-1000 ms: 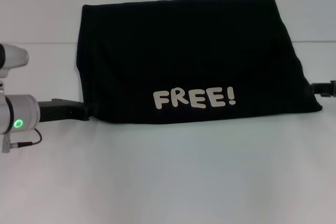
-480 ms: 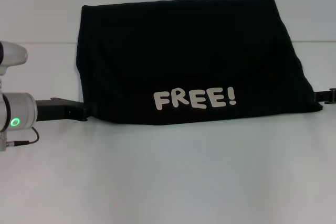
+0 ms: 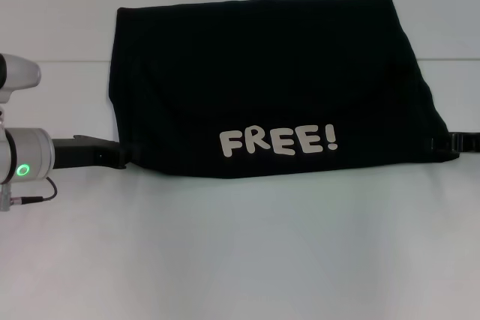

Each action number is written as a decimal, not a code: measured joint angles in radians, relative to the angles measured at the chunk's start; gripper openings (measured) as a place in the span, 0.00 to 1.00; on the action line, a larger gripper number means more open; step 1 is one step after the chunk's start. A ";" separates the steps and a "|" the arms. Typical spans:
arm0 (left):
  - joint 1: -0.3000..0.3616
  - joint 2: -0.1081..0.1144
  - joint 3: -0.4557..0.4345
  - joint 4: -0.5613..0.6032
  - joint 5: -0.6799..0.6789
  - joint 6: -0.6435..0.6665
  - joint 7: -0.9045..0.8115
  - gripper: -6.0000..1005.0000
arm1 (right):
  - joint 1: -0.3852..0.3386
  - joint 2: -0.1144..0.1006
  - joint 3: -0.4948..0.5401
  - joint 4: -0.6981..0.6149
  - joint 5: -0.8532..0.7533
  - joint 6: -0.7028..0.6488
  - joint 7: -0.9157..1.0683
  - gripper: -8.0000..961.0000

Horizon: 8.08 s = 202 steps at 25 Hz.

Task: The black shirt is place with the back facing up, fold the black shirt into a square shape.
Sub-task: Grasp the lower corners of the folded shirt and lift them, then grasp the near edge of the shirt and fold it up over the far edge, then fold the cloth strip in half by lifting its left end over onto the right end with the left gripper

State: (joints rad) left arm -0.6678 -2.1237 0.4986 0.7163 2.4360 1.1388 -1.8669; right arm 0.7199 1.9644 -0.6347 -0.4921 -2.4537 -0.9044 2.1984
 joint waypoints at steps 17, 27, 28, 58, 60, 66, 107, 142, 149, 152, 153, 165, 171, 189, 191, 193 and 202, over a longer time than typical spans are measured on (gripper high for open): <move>0.003 0.002 -0.006 0.004 0.000 0.007 -0.011 0.01 | -0.034 -0.006 -0.002 -0.057 0.006 -0.085 -0.018 0.04; 0.084 0.005 -0.022 0.142 -0.011 0.262 -0.094 0.01 | -0.154 0.004 0.032 -0.229 0.009 -0.356 -0.052 0.05; 0.097 0.007 -0.030 0.160 -0.012 0.301 -0.100 0.01 | -0.175 0.004 0.042 -0.250 0.009 -0.401 -0.067 0.05; 0.188 0.032 -0.139 0.238 0.069 0.890 -0.007 0.01 | -0.390 0.001 0.290 -0.372 -0.057 -0.919 -0.374 0.06; 0.149 0.048 -0.141 0.227 0.057 0.865 -0.013 0.01 | -0.349 -0.004 0.330 -0.376 -0.056 -0.911 -0.374 0.06; 0.003 0.105 -0.141 0.131 0.027 0.694 -0.040 0.01 | -0.218 -0.016 0.404 -0.376 -0.053 -0.840 -0.354 0.06; -0.224 0.085 0.169 -0.177 0.030 -0.513 -0.087 0.01 | 0.238 0.020 0.223 0.132 0.035 0.403 -0.282 0.07; -0.238 0.040 0.164 -0.244 0.014 -0.798 -0.116 0.38 | 0.225 0.022 0.205 0.097 0.038 0.352 -0.273 0.39; -0.153 0.067 0.167 -0.028 0.021 -0.286 -0.283 0.59 | 0.150 -0.006 0.203 0.018 0.151 -0.031 -0.273 0.65; -0.109 0.074 0.163 0.091 0.015 0.003 -0.318 0.66 | 0.096 -0.009 0.201 -0.019 0.231 -0.201 -0.297 0.80; -0.097 0.074 0.162 0.122 0.014 0.081 -0.327 0.68 | 0.079 -0.009 0.201 -0.025 0.259 -0.250 -0.311 0.81; -0.014 0.095 0.123 0.169 0.024 0.510 -0.524 0.96 | 0.004 -0.020 0.183 -0.035 0.302 -0.483 -0.419 0.87; -0.020 0.110 0.093 0.074 0.036 0.475 -0.696 0.96 | 0.019 -0.022 0.171 -0.036 0.302 -0.475 -0.413 0.87; -0.013 0.121 -0.022 -0.059 0.067 0.297 -1.053 0.96 | 0.050 -0.007 0.158 -0.029 0.303 -0.421 -0.423 0.87; -0.013 0.121 -0.022 -0.060 0.067 0.279 -1.070 0.96 | 0.054 -0.002 0.157 -0.029 0.303 -0.413 -0.424 0.87; -0.013 0.120 -0.023 -0.062 0.067 0.255 -1.089 0.96 | 0.056 0.003 0.156 -0.031 0.303 -0.410 -0.425 0.87; -0.015 0.122 -0.053 -0.101 0.067 0.185 -1.109 0.96 | 0.062 0.005 0.156 -0.028 0.303 -0.397 -0.426 0.87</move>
State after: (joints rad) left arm -0.6830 -2.0014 0.4455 0.6153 2.5033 1.3236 -2.9755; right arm 0.7823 1.9697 -0.4787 -0.5204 -2.1508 -1.3012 1.7721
